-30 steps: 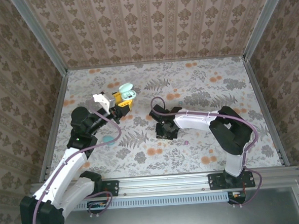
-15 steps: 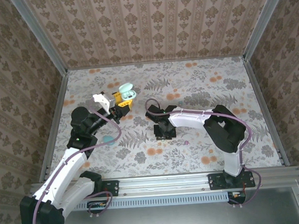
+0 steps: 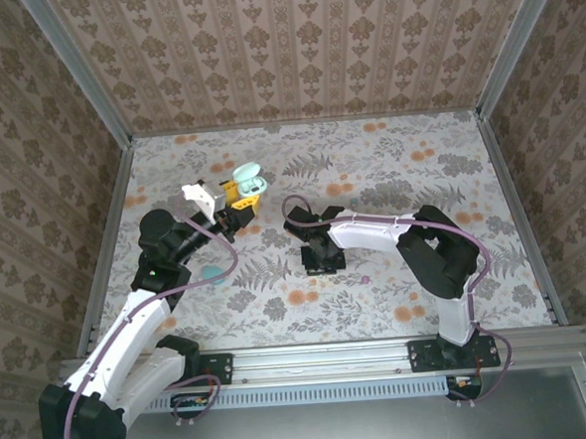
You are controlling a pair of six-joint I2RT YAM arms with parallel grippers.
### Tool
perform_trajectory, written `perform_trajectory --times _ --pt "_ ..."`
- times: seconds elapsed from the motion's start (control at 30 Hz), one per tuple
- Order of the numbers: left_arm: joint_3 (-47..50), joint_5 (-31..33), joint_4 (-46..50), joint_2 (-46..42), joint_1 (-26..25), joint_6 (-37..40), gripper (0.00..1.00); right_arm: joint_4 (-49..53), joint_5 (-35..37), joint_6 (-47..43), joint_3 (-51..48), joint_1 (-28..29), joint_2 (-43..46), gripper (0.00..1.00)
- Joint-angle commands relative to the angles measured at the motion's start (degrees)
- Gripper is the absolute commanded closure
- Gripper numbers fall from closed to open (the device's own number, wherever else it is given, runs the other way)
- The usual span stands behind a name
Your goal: Insert wireless bluetooth earbuds into charging case
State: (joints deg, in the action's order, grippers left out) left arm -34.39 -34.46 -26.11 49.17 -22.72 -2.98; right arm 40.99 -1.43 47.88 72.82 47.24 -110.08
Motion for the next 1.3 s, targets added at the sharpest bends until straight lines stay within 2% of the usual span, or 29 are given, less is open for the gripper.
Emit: perform_trajectory --times 0.0,0.23,0.43,0.6,0.73,0.93,0.97,1.1,1.27 --pt "-0.40 -0.33 -1.58 0.22 0.45 -0.71 0.66 0.81 1.32 -0.78 -0.27 0.00 3.89 0.78" --pt "-2.10 -0.26 -3.05 3.35 0.32 -1.99 0.65 -4.49 -1.71 -0.61 -3.79 -4.23 17.08 0.79" --pt "-8.70 -1.76 -3.62 9.87 0.46 -5.04 0.66 -8.37 -12.63 2.50 -4.15 -13.67 27.84 0.80" --pt "-14.20 -1.93 -0.52 12.78 0.31 -7.30 0.65 -8.04 -20.20 4.63 0.54 -20.39 33.65 0.80" --pt "-11.17 -5.96 -4.65 13.67 -0.28 -6.07 0.65 -14.20 -25.02 3.84 1.30 -21.14 36.91 0.80" --pt "-9.49 -6.03 -5.60 14.49 -2.94 -3.25 0.65 -21.75 -31.10 5.74 2.60 -21.14 38.13 0.79" --pt "-9.02 -5.49 -6.07 14.26 -5.25 -3.23 0.65 -23.06 -32.16 6.27 3.05 -21.14 38.10 0.79" --pt "-7.23 -2.89 -6.57 14.03 -7.85 -1.87 0.66 -28.15 -35.69 7.88 4.92 -20.62 37.24 0.79" --pt "-8.89 -4.90 -7.08 17.22 -8.26 -2.04 0.66 -29.76 -35.68 6.47 8.80 -18.57 33.83 0.78"
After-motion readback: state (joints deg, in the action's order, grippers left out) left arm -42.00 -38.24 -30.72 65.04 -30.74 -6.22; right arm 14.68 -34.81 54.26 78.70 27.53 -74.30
